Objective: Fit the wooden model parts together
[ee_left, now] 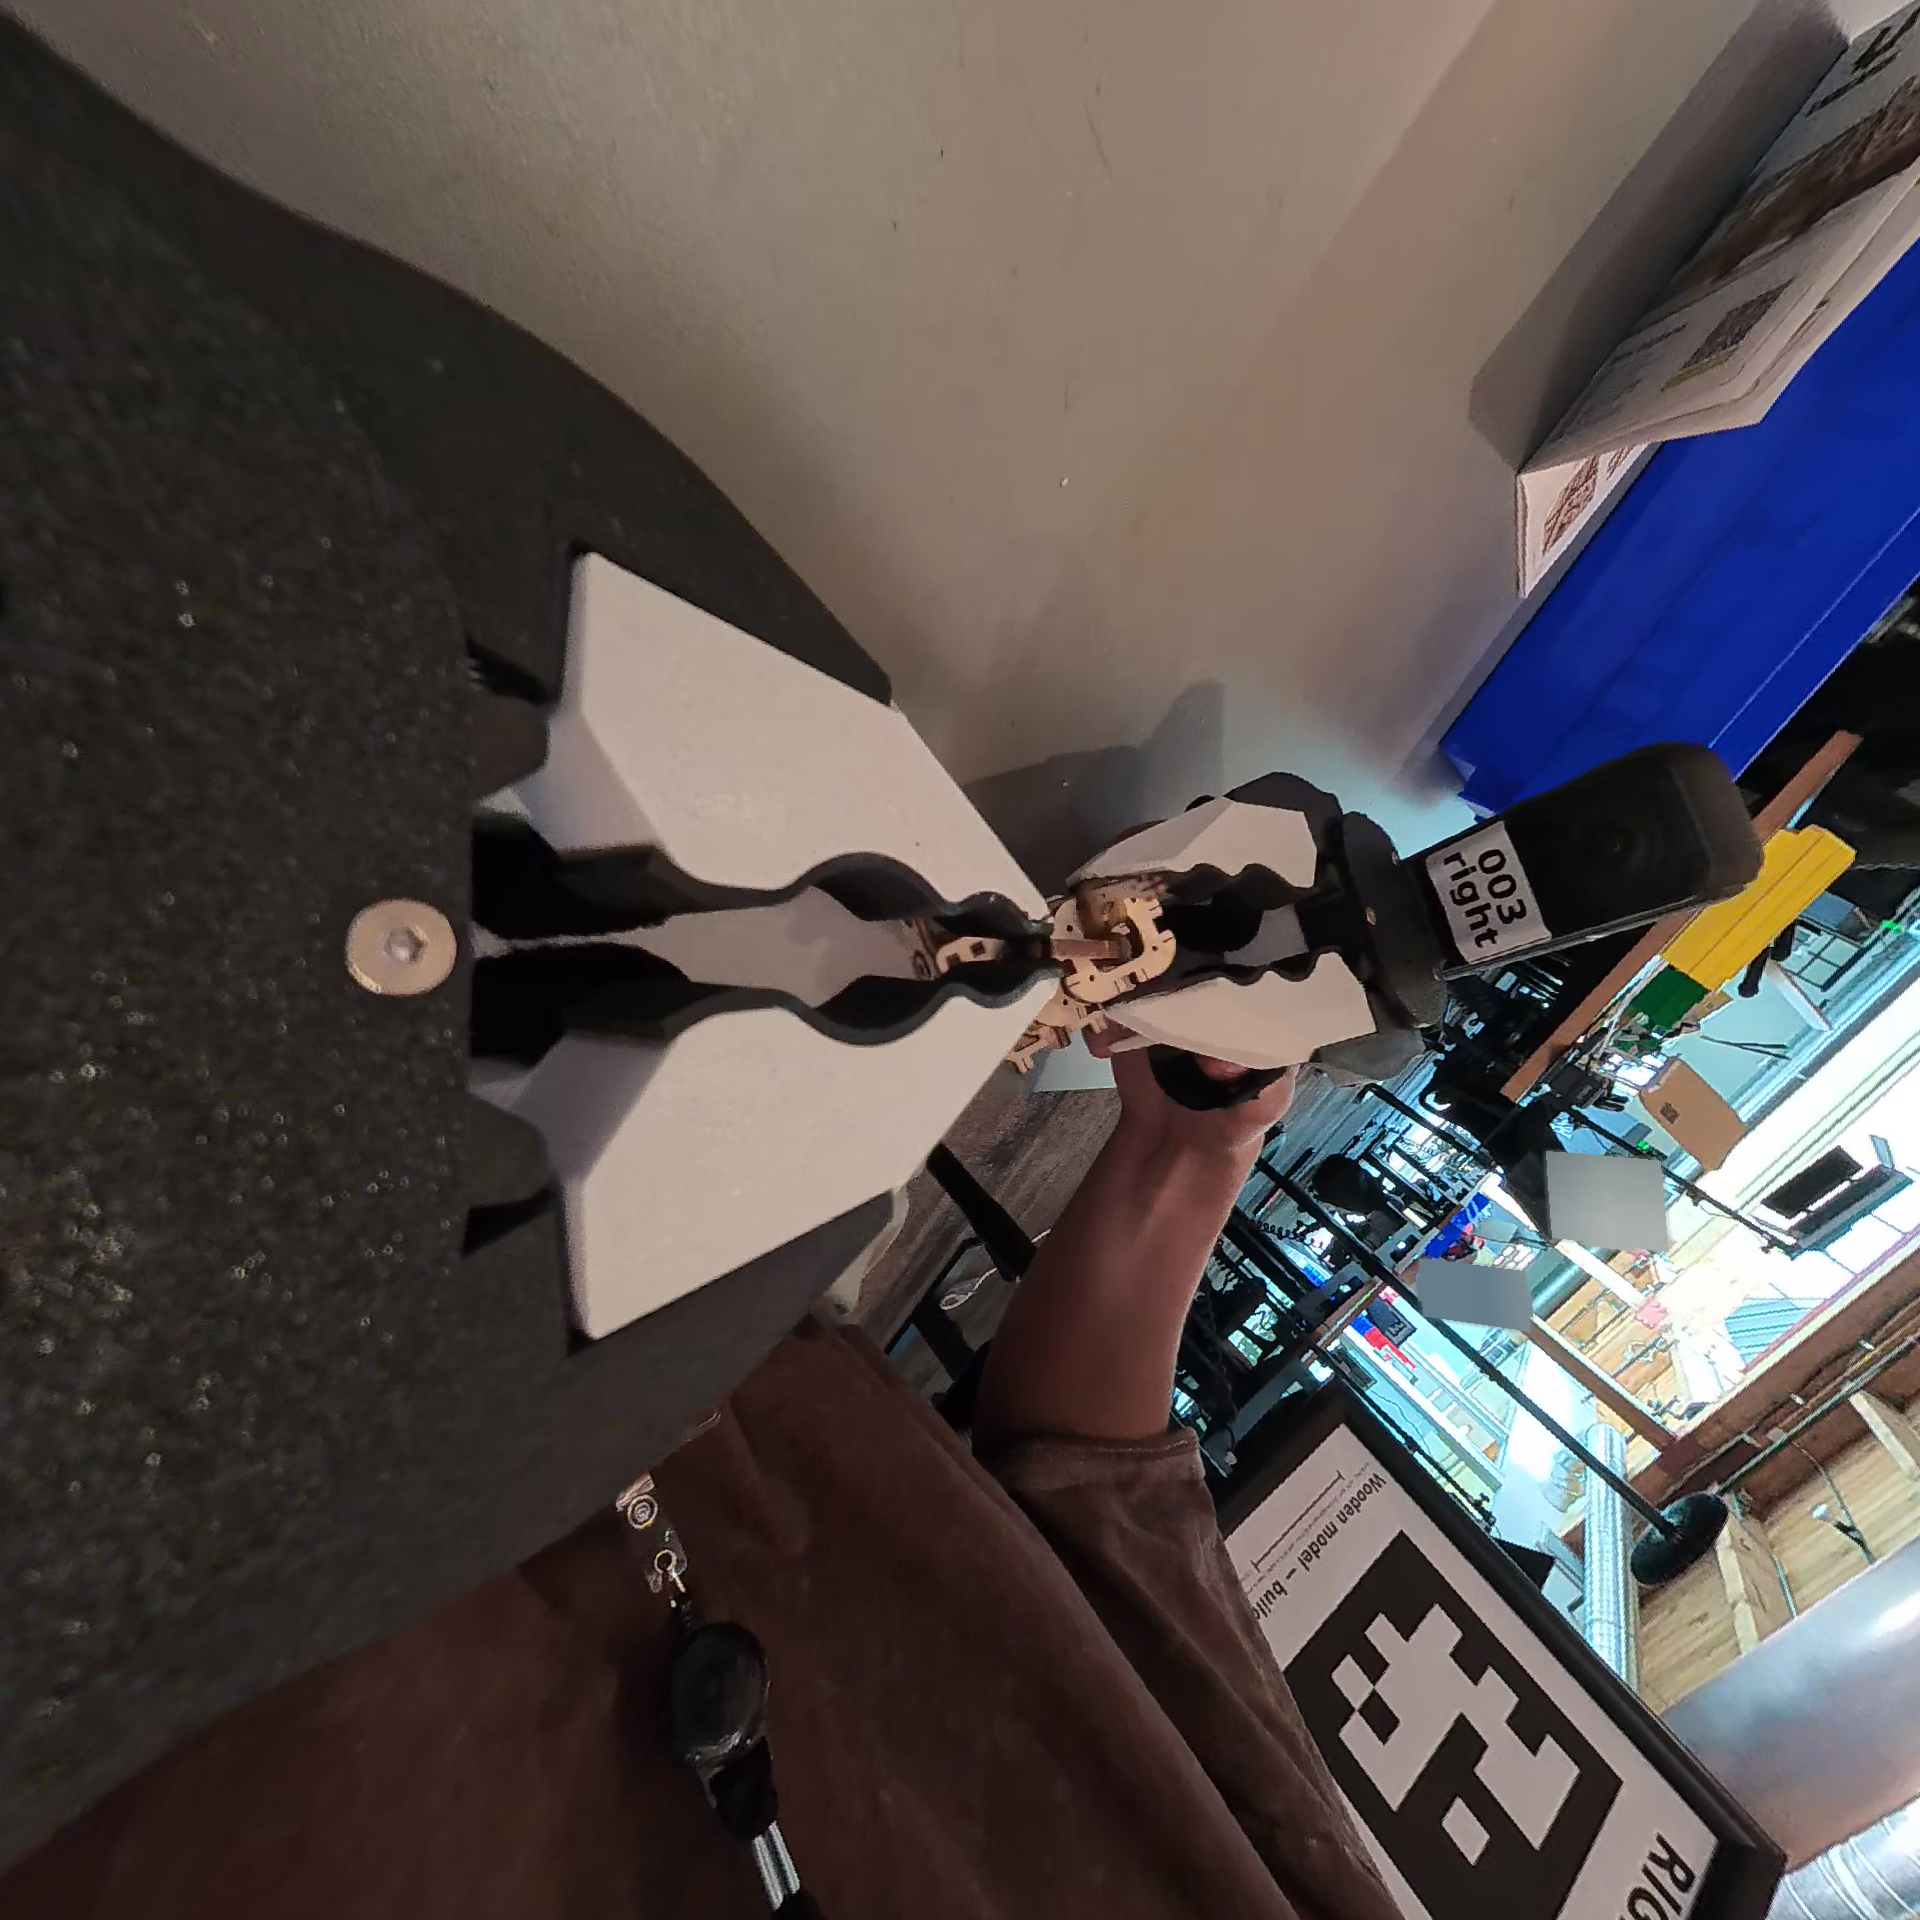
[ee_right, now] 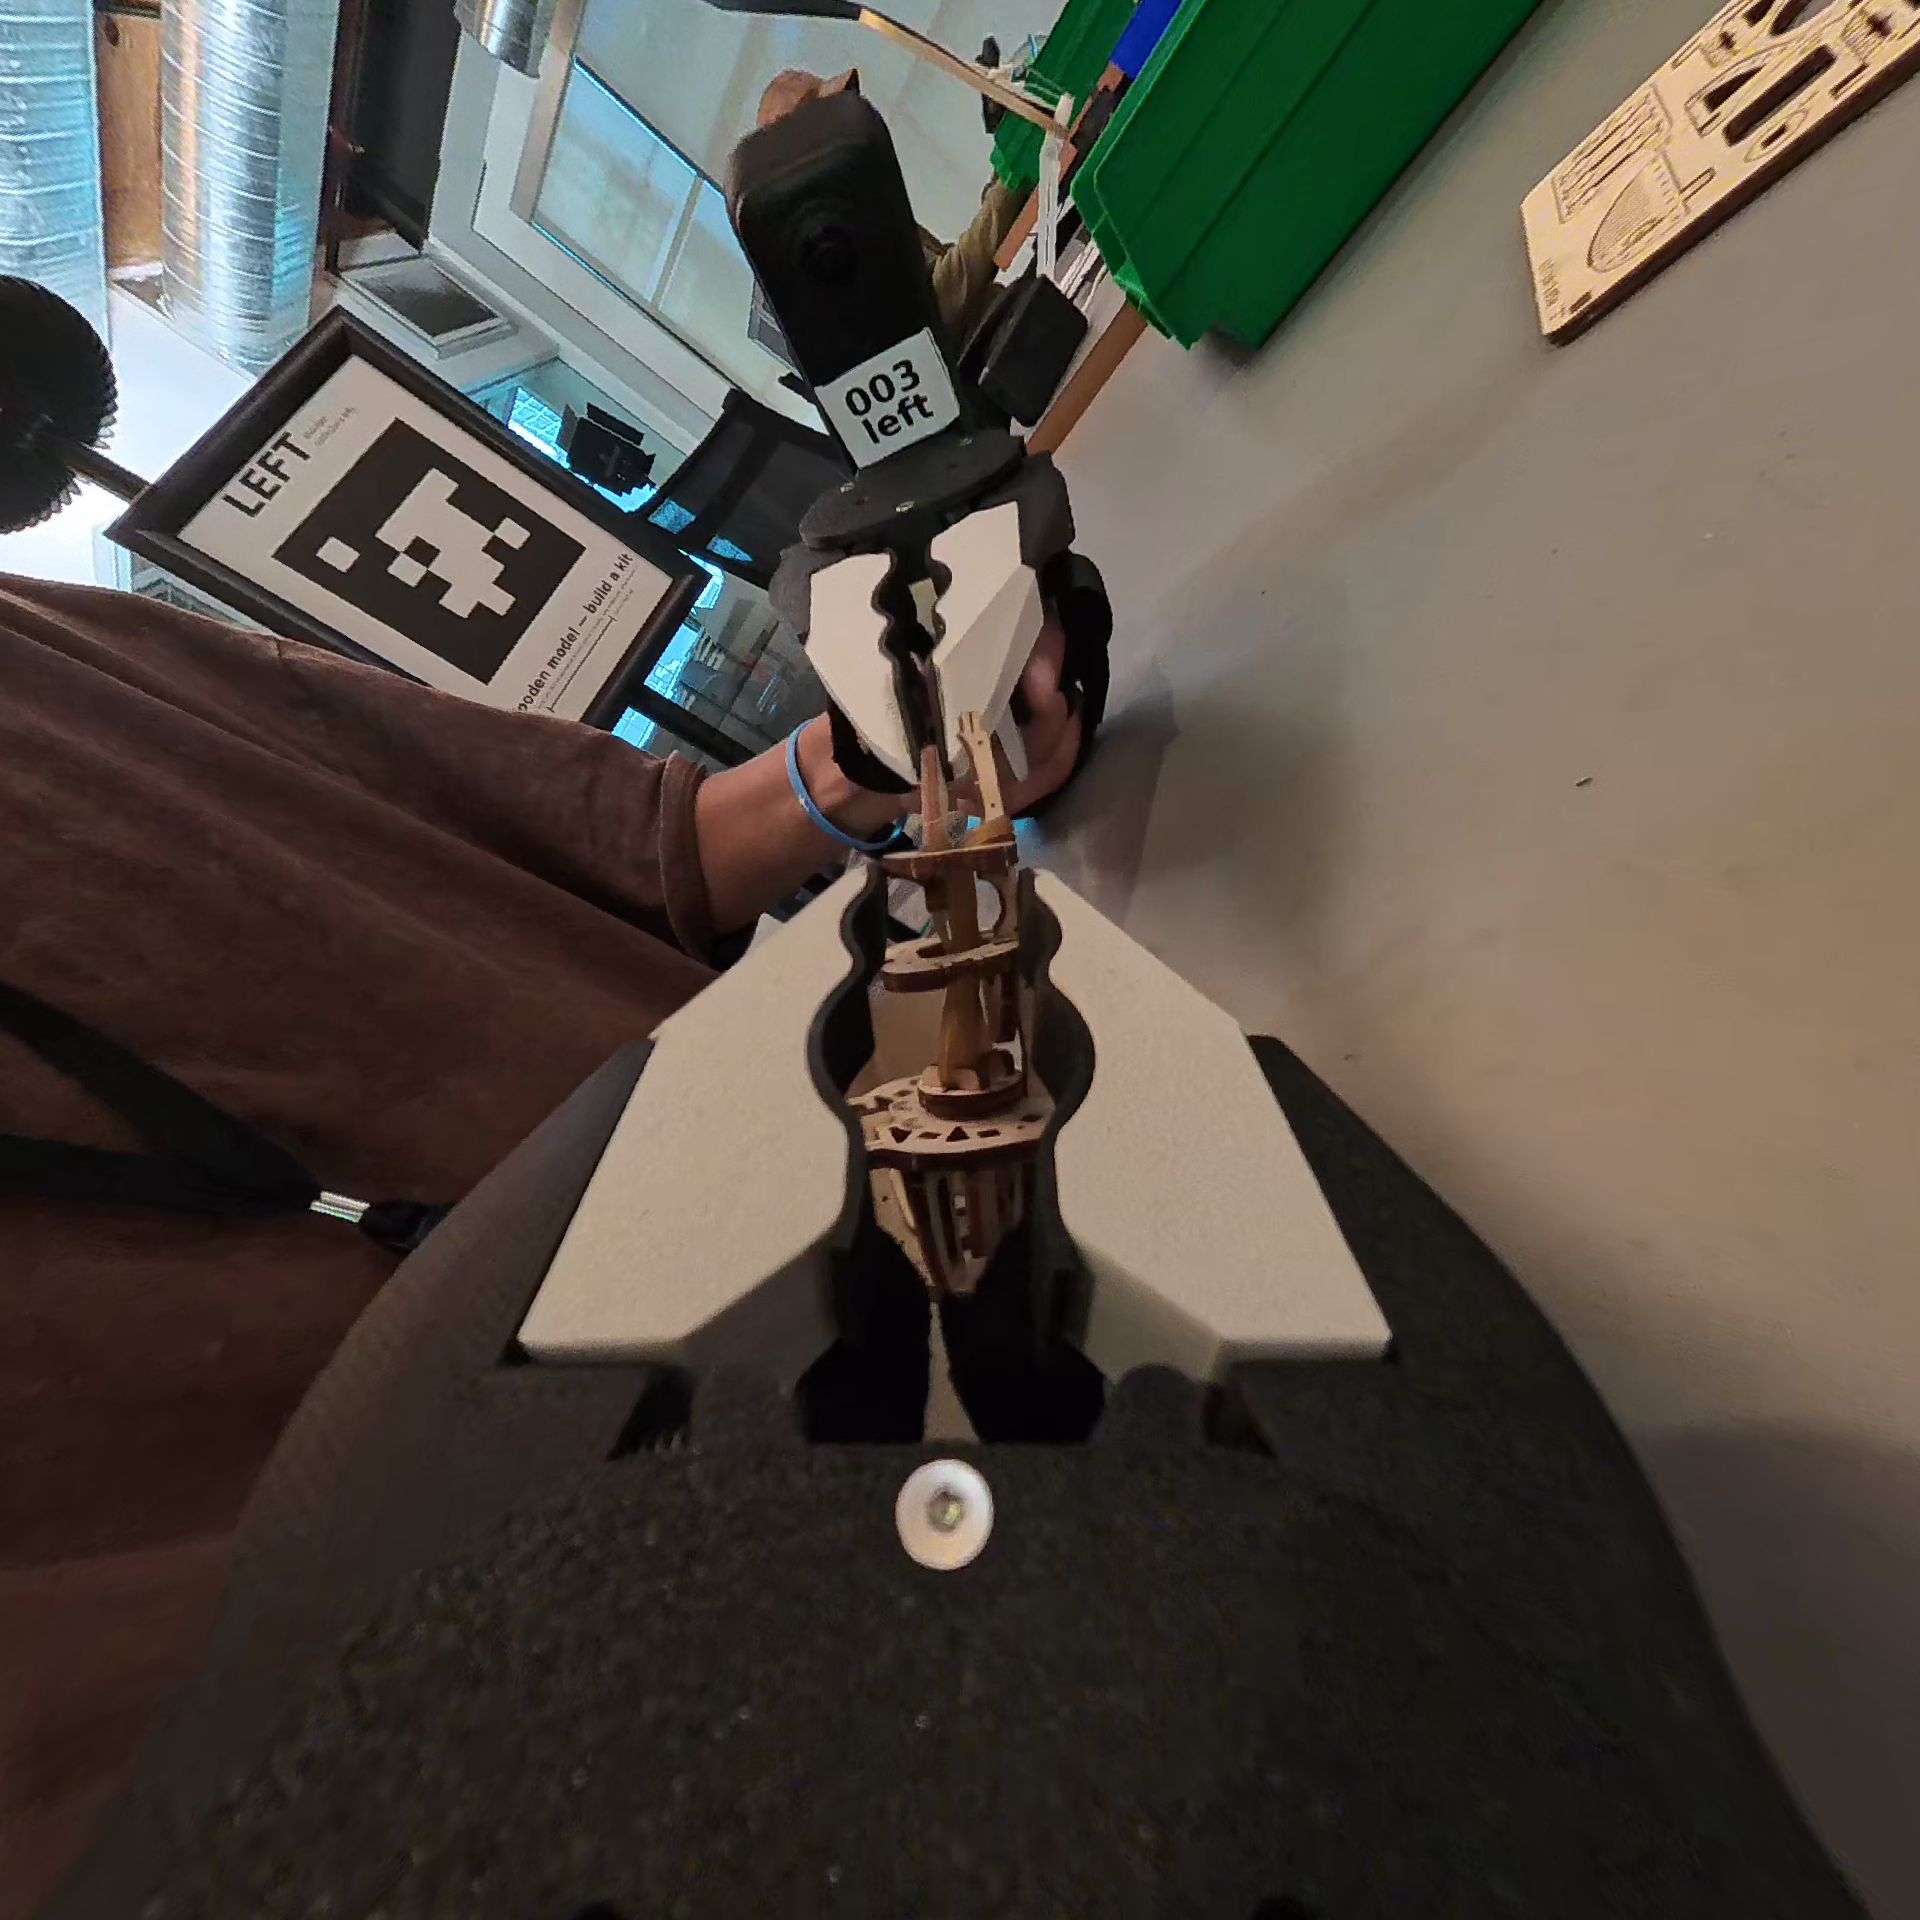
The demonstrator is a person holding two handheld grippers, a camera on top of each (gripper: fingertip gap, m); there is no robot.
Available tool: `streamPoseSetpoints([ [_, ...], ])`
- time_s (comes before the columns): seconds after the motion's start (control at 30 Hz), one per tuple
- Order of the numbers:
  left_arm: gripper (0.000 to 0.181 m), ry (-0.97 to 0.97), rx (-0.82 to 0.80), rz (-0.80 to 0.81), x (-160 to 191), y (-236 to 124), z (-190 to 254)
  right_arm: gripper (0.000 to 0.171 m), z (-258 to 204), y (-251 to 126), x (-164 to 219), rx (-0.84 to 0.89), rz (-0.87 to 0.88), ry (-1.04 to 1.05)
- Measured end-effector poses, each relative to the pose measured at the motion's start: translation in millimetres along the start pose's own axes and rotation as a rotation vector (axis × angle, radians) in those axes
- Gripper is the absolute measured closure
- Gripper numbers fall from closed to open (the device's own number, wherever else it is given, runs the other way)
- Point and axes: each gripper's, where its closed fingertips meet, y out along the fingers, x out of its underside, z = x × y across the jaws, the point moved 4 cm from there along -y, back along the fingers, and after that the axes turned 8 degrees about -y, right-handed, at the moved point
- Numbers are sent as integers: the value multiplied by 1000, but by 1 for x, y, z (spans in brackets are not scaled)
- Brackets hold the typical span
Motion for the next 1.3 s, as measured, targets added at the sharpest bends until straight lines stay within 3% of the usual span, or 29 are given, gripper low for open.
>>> streamPoseSetpoints([
  [0.87, 181, -63, -70, 269, -24, 4, -5, 148, 7, -11, -18, 0, 269, 181],
  [1.0, 180, -35, -90, 207, -18, 5, -7, 161, 8, -14, -16, 17, 248, 162],
  [1.3, 181, 85, -124, 43, -10, 1, -5, 160, 8, -11, -12, 39, 193, 129],
])
